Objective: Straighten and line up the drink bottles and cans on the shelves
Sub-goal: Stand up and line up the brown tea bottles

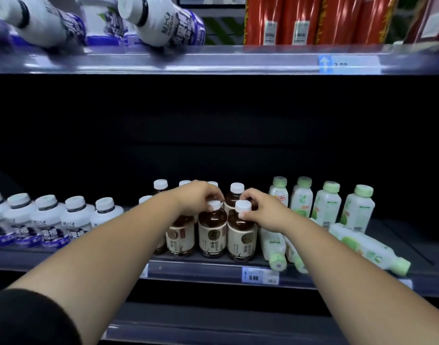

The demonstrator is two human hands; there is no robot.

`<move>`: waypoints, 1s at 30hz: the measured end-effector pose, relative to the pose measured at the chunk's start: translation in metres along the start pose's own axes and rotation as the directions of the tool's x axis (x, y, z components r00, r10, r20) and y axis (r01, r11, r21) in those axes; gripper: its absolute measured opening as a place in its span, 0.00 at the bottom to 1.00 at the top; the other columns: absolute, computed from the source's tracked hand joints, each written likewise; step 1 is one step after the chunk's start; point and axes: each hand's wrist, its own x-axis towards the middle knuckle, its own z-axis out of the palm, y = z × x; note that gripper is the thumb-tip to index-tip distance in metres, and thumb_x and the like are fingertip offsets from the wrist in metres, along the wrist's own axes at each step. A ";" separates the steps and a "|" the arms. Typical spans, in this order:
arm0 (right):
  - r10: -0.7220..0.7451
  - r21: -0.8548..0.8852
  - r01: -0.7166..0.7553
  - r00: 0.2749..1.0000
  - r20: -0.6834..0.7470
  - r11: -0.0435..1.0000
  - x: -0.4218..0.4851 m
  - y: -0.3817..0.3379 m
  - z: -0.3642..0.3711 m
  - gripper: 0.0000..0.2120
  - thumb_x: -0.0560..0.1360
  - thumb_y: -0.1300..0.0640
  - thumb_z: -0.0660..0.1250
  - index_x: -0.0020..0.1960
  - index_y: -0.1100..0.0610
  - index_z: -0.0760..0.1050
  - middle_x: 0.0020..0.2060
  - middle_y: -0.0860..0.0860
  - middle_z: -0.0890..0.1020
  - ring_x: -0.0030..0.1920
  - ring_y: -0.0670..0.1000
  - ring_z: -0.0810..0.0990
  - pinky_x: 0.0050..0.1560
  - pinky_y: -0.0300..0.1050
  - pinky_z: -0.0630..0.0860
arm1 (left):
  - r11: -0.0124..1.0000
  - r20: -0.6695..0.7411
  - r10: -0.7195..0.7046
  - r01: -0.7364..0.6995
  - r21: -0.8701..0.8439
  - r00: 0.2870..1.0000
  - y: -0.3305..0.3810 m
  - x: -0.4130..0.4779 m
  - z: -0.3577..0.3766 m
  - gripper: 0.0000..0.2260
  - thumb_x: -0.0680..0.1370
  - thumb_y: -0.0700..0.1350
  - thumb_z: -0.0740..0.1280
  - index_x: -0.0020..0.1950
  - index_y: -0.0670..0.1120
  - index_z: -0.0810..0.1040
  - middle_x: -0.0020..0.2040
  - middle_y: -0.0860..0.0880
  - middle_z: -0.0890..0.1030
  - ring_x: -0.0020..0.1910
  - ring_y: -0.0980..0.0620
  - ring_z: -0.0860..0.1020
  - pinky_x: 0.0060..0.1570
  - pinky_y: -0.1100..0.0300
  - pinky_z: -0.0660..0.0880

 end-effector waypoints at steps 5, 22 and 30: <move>-0.011 -0.053 0.013 0.999 0.038 0.998 0.002 -0.001 0.001 0.11 0.76 0.50 0.70 0.52 0.42 0.69 0.48 0.48 0.80 0.46 0.49 0.78 0.48 0.46 0.75 | 0.999 0.054 0.012 -0.011 -0.030 0.998 -0.006 -0.002 -0.008 0.15 0.78 0.42 0.69 0.62 0.58 0.78 0.51 0.65 0.76 0.53 0.63 0.74 0.54 0.65 0.68; -0.012 -0.024 0.014 0.996 0.090 1.000 0.041 -0.025 -0.022 0.11 0.72 0.45 0.75 0.49 0.50 0.80 0.43 0.46 0.83 0.43 0.48 0.81 0.49 0.49 0.78 | 0.981 0.024 0.066 -0.060 -0.186 0.998 -0.034 0.008 -0.029 0.22 0.73 0.51 0.75 0.64 0.60 0.74 0.62 0.59 0.77 0.61 0.58 0.76 0.62 0.55 0.75; -0.039 -0.263 0.064 0.994 0.102 0.963 0.105 -0.084 0.013 0.20 0.75 0.48 0.73 0.66 0.43 0.75 0.60 0.45 0.78 0.60 0.47 0.78 0.63 0.46 0.75 | 0.994 -0.067 -0.108 0.107 -0.017 0.992 -0.131 0.020 -0.063 0.24 0.73 0.46 0.75 0.68 0.53 0.75 0.64 0.52 0.78 0.59 0.55 0.76 0.60 0.60 0.73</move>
